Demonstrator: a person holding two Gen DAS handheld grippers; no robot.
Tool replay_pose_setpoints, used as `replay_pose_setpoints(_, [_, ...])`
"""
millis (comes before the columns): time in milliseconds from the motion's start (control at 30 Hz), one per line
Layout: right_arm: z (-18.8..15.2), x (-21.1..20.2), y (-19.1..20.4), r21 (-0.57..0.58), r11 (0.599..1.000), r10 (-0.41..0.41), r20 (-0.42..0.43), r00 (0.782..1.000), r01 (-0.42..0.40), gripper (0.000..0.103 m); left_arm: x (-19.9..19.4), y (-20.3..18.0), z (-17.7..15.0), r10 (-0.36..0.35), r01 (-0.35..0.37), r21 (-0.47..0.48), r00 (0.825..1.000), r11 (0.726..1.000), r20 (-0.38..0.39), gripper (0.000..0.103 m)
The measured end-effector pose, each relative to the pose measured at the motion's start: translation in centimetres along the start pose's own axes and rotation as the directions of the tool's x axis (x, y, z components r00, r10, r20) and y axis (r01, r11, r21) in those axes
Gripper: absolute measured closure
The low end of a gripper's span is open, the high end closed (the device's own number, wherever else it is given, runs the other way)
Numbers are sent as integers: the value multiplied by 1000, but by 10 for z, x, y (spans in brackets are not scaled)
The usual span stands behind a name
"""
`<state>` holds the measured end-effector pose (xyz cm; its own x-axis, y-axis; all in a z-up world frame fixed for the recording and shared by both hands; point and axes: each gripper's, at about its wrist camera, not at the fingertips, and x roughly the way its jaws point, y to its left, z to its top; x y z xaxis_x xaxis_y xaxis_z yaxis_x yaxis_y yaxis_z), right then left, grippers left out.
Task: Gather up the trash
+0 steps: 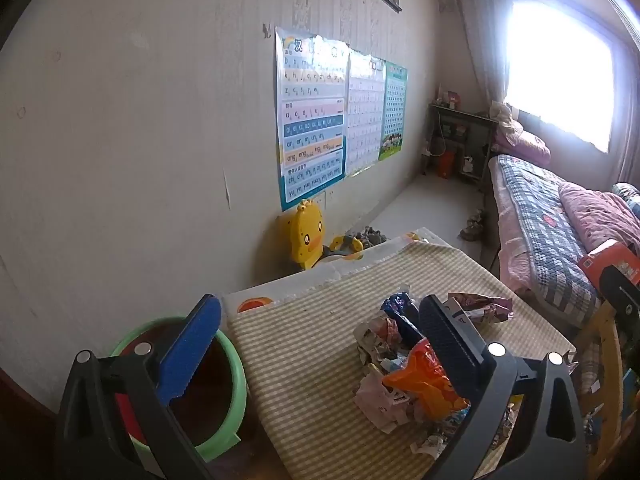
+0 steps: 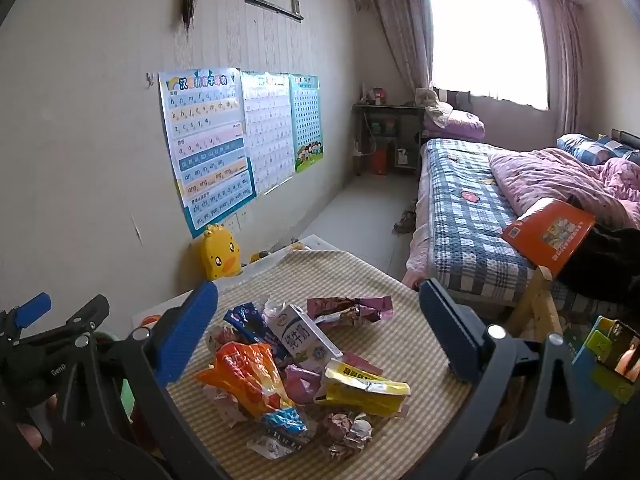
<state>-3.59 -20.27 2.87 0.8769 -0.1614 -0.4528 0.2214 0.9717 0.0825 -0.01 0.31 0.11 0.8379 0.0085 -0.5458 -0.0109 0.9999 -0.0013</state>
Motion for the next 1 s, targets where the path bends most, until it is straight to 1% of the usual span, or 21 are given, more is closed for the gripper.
replay_pose_setpoints(100, [-2,1,-1,0,1000,3,0,1000,-3,4,-1,-2,0,20,-20,26,1000,999,15,8])
replay_pose_setpoints(200, [-3,1,-2,1,1000,3,-2,1000,-3,4,-5,-3,2,30,-31,25,998,999,48,8])
replay_pose_setpoints(367, [-7,3,-1,2,1000,7,-3,1000,-7,4,-6,-1,5,37,-38,17,997,999,64,8])
replay_pose_setpoints(467, [-6,3,-1,3,1000,8,-8,1000,-8,4,-3,2,5,35,-35,2,998,999,53,8])
replay_pose_setpoints(600, [-6,3,-2,5,1000,11,-16,1000,-11,4,1,4,4,2,-2,-10,1000,1000,7,8])
replay_pose_setpoints(1000, [-7,4,0,7,1000,10,-9,1000,-10,4,0,-1,2,21,-21,14,1000,1000,1,8])
